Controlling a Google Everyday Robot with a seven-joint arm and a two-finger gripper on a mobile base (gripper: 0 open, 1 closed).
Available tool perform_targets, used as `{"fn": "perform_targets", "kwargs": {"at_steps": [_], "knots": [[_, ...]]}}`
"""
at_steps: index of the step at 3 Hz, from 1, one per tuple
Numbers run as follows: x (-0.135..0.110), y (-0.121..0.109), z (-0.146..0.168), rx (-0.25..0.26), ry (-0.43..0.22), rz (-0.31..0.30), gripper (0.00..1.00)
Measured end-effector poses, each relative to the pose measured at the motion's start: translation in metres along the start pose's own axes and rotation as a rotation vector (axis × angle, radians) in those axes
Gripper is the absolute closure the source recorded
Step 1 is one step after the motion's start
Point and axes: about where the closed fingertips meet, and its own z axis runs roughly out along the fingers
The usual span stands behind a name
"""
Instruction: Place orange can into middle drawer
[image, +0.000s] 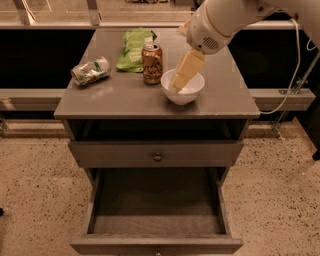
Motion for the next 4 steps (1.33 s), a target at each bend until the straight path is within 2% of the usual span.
{"fn": "perform_targets", "kwargs": {"at_steps": [1, 2, 3, 4], "knots": [[-0.003, -0.020, 0.023, 0.039, -0.061, 0.032, 0.00], [-0.005, -0.045, 0.043, 0.079, -0.150, 0.070, 0.00], [-0.011, -0.069, 0.058, 0.119, -0.246, 0.140, 0.00], [-0.013, -0.084, 0.078, 0.139, -0.326, 0.248, 0.00]]}}
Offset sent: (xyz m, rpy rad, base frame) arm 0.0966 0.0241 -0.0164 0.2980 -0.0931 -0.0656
